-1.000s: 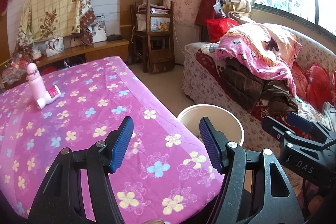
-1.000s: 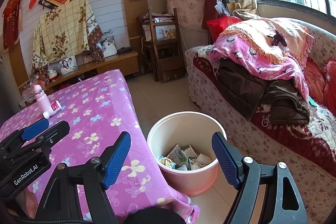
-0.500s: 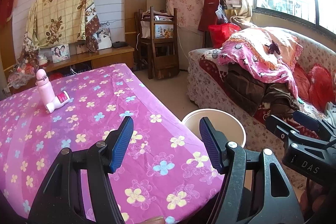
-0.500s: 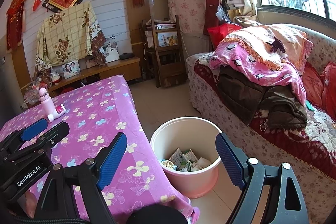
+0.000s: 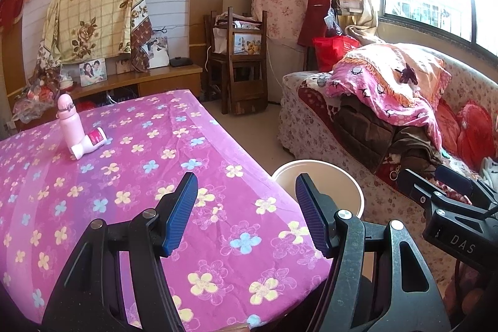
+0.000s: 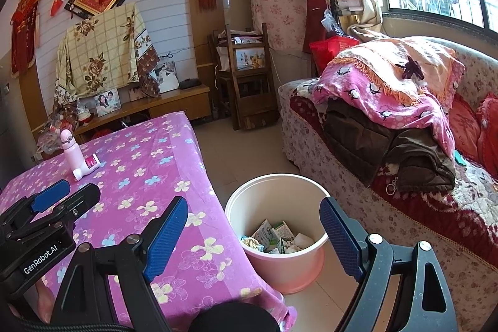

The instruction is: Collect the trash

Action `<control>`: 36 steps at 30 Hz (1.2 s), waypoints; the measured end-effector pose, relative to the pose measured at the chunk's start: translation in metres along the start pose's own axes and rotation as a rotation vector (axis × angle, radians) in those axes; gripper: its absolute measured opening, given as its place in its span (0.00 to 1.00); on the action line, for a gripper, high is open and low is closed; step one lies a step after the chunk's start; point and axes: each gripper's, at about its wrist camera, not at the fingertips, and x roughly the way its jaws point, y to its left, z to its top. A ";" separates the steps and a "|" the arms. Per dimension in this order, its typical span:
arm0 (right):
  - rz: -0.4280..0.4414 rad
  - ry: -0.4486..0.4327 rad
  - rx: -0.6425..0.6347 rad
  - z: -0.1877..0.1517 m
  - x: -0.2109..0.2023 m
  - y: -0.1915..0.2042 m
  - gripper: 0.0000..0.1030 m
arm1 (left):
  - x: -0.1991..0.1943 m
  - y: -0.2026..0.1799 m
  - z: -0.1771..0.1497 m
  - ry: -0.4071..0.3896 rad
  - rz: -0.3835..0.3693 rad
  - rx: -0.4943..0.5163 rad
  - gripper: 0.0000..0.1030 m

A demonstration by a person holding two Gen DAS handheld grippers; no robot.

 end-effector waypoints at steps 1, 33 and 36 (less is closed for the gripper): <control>0.001 0.000 0.001 0.000 0.000 0.000 0.82 | 0.000 0.001 0.000 0.002 0.006 -0.002 0.62; 0.003 0.006 0.003 -0.002 0.001 0.000 0.82 | 0.002 0.005 -0.003 0.000 0.019 0.000 0.62; 0.002 0.005 0.002 -0.001 0.001 0.000 0.82 | 0.001 0.005 -0.002 0.000 0.022 0.003 0.62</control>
